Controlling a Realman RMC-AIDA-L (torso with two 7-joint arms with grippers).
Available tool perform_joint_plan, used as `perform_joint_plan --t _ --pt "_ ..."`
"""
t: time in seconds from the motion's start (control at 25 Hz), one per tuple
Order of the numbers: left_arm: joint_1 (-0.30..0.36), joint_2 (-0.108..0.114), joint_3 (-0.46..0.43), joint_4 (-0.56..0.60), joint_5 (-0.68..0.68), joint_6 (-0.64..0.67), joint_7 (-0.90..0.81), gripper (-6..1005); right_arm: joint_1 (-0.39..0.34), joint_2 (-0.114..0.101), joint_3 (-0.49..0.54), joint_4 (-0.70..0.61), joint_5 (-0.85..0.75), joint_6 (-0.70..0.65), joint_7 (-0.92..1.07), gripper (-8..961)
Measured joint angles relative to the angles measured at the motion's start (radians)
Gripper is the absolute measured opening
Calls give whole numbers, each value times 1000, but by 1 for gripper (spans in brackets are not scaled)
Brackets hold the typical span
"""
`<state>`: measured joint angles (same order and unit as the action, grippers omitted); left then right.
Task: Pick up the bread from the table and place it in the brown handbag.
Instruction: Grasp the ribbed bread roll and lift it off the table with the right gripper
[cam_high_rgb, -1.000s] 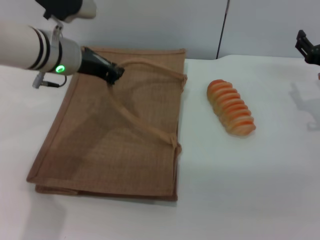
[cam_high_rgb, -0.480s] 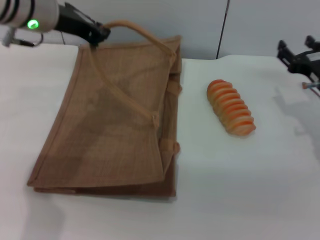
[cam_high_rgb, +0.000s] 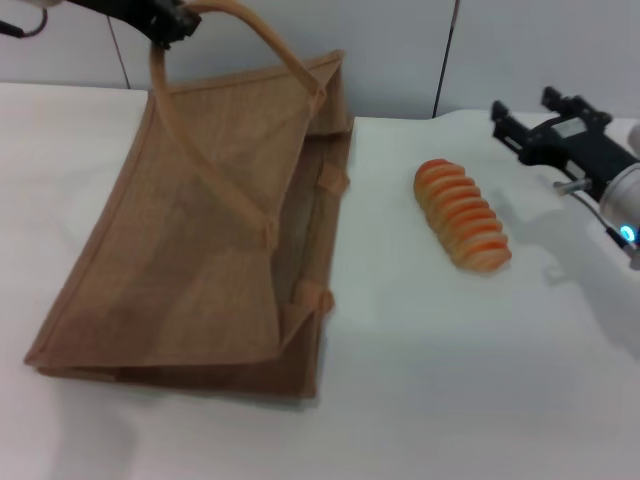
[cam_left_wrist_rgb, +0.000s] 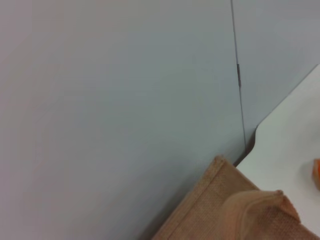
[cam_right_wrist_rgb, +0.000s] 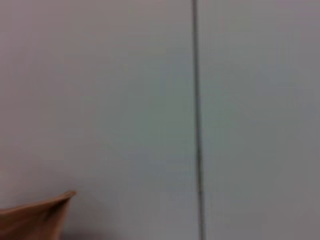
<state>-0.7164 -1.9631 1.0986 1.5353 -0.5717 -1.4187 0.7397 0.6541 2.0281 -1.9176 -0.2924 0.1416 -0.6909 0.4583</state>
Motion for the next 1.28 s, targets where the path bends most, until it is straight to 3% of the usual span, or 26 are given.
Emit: perform_joint_plan --t 0.16,0.68,1.0,1.28 --pt "-12 -1 1 40 35 -18 -3 125 -1 -2 -27 -49 -34 76 15 740" --pt "-84 30 -12 113 42 -103 -8 125 -44 -6 -27 -247 -228 274 106 741" --pt "-113 36 -14 127 44 -112 -9 125 -188 -34 -34 -598 -269 499 107 744" --pt "-126 39 -12 151 44 -126 -8 125 -216 -44 -58 -744 -237 728 105 746"
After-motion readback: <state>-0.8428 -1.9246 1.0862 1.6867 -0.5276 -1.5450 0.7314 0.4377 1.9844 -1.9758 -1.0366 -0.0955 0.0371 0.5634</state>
